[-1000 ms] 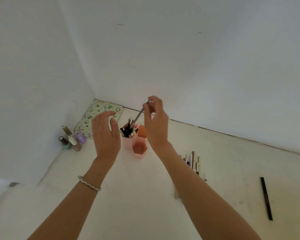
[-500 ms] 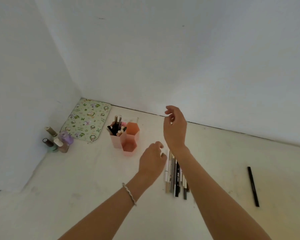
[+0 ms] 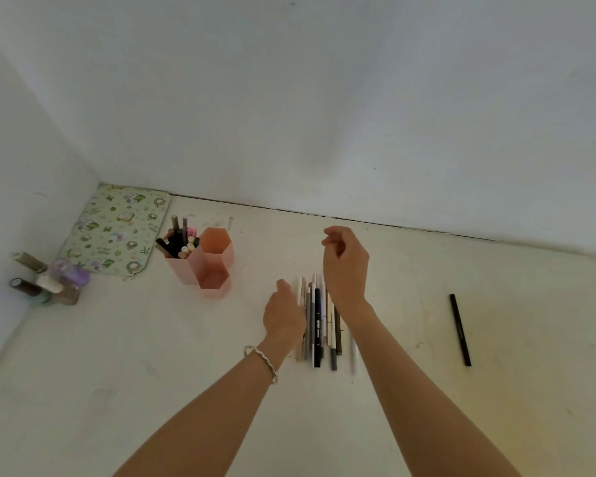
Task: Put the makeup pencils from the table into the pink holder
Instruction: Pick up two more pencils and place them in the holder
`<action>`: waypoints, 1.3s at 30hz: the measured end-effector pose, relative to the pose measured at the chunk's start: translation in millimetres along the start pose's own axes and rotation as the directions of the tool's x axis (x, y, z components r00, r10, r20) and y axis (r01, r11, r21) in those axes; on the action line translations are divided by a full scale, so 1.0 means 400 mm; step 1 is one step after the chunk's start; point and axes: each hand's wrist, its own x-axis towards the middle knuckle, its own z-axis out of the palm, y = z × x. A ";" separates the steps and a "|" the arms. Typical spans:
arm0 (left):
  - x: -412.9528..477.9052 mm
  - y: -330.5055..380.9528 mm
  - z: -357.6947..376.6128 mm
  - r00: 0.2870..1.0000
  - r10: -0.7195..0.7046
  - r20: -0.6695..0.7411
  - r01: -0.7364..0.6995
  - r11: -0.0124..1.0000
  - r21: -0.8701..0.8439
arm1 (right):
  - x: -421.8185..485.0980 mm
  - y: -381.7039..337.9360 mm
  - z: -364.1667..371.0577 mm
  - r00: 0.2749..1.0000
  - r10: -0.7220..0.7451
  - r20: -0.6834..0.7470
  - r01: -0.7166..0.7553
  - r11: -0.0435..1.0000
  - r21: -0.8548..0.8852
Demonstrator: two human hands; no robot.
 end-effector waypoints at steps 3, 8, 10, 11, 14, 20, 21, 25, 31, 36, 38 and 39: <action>0.005 0.007 -0.002 0.999 -0.041 0.023 0.041 0.999 0.012 | -0.003 -0.002 0.010 1.000 -0.007 0.024 0.007 1.000 0.001; 0.001 0.013 -0.061 0.977 -0.004 -0.215 -0.064 0.948 -0.311 | 0.015 0.014 0.014 0.997 0.030 0.077 -0.020 0.992 -0.124; 0.001 0.007 -0.110 0.935 0.015 -0.356 -0.176 0.888 -0.425 | 0.026 0.038 0.024 0.970 0.123 0.210 -0.043 0.936 -0.349; 0.002 0.002 -0.133 0.922 0.023 -0.387 -0.219 0.855 -0.471 | 0.029 0.051 0.037 0.941 0.181 0.285 -0.028 0.883 -0.469; 0.001 -0.010 -0.184 0.907 0.084 -0.413 -0.309 0.798 -0.517 | 0.015 0.071 0.079 0.868 0.269 0.418 0.141 0.673 -0.726; -0.001 -0.040 -0.230 0.891 0.202 -0.407 -0.394 0.790 -0.470 | -0.018 0.101 0.150 0.884 0.155 0.442 0.325 0.477 -0.817; -0.001 -0.042 -0.234 0.891 0.202 -0.407 -0.395 0.787 -0.474 | -0.018 0.101 0.158 0.886 0.148 0.439 0.326 0.475 -0.817; 0.001 -0.044 -0.235 0.902 0.200 -0.384 -0.381 0.787 -0.485 | -0.024 0.098 0.164 0.879 0.142 0.455 0.332 0.503 -0.798; -0.014 -0.027 -0.303 0.777 0.280 -0.564 -0.554 0.730 -0.401 | 0.043 0.017 0.132 0.912 0.250 0.325 -0.035 0.838 -0.545; 0.032 -0.092 -0.488 0.512 0.104 -0.852 -0.646 0.701 -0.303 | 0.098 -0.115 0.098 0.977 0.175 0.119 -0.142 0.960 -0.242; 0.053 -0.126 -0.527 0.455 0.111 -0.883 -0.615 0.757 -0.221 | 0.094 -0.157 0.103 0.983 0.170 0.071 -0.163 0.982 -0.094; 0.062 -0.141 -0.534 0.454 0.129 -0.882 -0.587 0.788 -0.187 | 0.089 -0.176 0.110 0.983 0.176 0.057 -0.175 0.984 -0.021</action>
